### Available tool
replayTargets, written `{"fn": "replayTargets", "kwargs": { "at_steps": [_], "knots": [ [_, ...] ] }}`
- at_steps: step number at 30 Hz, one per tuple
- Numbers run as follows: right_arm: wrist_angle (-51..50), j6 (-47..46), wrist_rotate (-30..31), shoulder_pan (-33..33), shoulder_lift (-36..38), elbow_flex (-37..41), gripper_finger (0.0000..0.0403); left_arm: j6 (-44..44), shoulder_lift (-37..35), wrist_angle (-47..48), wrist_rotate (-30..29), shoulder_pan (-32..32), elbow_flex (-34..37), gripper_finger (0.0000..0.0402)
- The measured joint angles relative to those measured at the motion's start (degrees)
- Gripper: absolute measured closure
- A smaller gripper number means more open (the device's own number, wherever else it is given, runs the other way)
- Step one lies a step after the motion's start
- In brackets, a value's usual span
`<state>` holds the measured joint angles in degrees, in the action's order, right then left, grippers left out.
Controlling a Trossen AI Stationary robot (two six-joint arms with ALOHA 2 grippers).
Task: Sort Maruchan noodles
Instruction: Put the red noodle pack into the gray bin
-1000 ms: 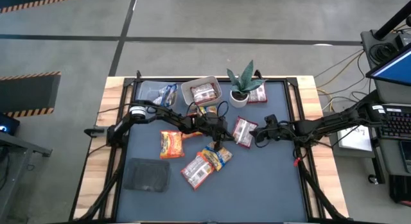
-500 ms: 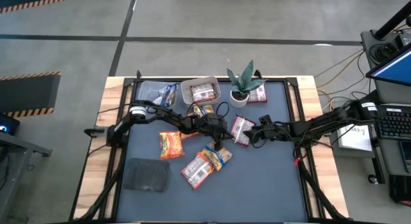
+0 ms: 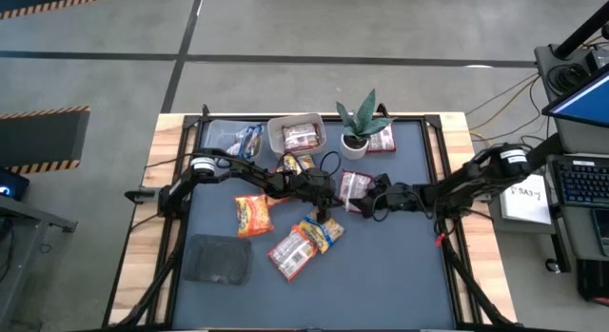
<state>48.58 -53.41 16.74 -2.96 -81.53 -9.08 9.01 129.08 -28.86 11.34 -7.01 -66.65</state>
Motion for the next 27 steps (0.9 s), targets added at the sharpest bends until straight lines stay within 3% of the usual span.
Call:
{"fn": "replayTargets", "kwargs": {
  "at_steps": [9, 19, 27],
  "knots": [
    [1.89, 0.27, 0.11, 0.0, -1.15, 0.0, 0.0113, -0.52, 0.0, -0.05, -0.14, 0.07, 0.04, 0.0402],
    [1.84, 0.18, 0.85, -0.02, -1.06, 0.0, 0.0205, -0.85, 0.0, -0.13, -0.18, 0.07, 0.04, 0.0402],
    [1.55, 0.62, 1.18, -0.02, -1.04, -0.02, 0.0227, -0.98, 0.04, -0.8, -0.2, 0.13, 0.09, 0.0402]
  ]
}}
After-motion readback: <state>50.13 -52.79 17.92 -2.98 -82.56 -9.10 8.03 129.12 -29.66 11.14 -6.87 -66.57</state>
